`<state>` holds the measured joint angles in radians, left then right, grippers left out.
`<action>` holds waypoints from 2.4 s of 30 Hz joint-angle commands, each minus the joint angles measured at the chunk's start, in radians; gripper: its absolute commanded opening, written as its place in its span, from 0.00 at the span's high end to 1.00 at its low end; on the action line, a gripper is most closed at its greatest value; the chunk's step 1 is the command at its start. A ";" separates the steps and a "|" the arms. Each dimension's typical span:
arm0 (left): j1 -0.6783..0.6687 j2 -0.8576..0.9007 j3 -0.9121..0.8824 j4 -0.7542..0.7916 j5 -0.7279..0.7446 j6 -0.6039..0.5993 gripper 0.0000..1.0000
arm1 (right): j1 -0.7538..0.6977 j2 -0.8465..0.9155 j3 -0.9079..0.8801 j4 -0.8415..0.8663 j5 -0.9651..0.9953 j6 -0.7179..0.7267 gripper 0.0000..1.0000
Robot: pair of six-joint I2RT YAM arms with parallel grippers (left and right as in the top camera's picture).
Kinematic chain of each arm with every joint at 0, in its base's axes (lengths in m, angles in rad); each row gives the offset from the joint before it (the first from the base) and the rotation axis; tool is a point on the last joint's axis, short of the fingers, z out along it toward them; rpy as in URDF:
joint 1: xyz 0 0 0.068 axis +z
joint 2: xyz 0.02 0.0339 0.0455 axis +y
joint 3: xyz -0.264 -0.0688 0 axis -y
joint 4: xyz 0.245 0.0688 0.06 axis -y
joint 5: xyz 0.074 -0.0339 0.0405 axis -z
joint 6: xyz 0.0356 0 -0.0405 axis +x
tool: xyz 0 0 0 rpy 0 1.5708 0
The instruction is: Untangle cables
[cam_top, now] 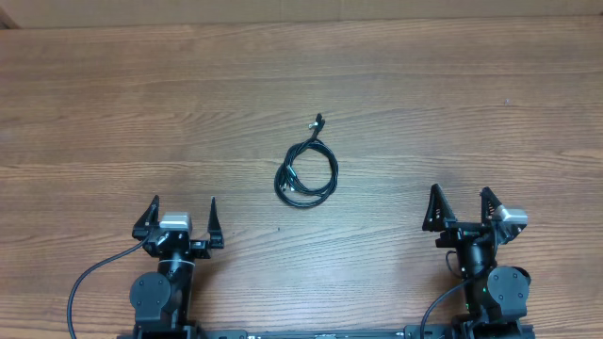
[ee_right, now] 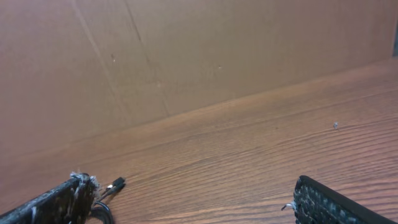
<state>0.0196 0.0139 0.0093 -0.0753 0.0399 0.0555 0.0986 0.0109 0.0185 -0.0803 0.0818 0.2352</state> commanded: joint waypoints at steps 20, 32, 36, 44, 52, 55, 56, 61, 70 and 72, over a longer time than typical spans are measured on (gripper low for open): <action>-0.008 -0.009 -0.005 -0.002 -0.006 0.009 0.00 | -0.003 -0.008 -0.011 0.003 -0.005 0.003 0.00; -0.008 -0.009 -0.005 -0.002 -0.006 0.009 0.00 | -0.003 -0.008 -0.011 0.003 -0.005 0.003 0.00; -0.008 -0.009 -0.005 -0.002 -0.006 0.009 0.01 | -0.003 -0.008 -0.011 0.003 -0.005 0.003 0.00; -0.008 -0.009 -0.005 -0.002 -0.007 0.009 0.00 | -0.003 -0.008 -0.011 0.003 -0.005 0.003 0.00; -0.007 -0.009 -0.005 -0.001 -0.007 0.009 0.01 | -0.003 -0.008 -0.011 -0.002 -0.066 0.003 0.00; -0.007 -0.009 -0.005 -0.001 -0.007 0.010 0.00 | -0.003 -0.008 -0.011 -0.004 -0.084 0.003 0.00; -0.007 -0.009 -0.005 -0.001 -0.007 0.013 0.01 | -0.003 -0.008 -0.010 -0.004 -0.084 0.003 0.00; -0.007 -0.009 -0.005 0.015 -0.008 0.013 0.00 | -0.003 -0.008 -0.010 -0.004 -0.085 0.004 0.00; -0.007 -0.009 0.013 0.034 -0.008 0.027 0.00 | -0.003 -0.008 -0.003 -0.002 -0.162 0.084 0.00; -0.007 -0.009 0.016 0.035 0.010 0.027 0.00 | -0.003 -0.008 0.012 -0.002 -0.178 0.083 0.00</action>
<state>0.0196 0.0139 0.0090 -0.0471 0.0296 0.0624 0.0986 0.0109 0.0185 -0.0841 -0.0452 0.3000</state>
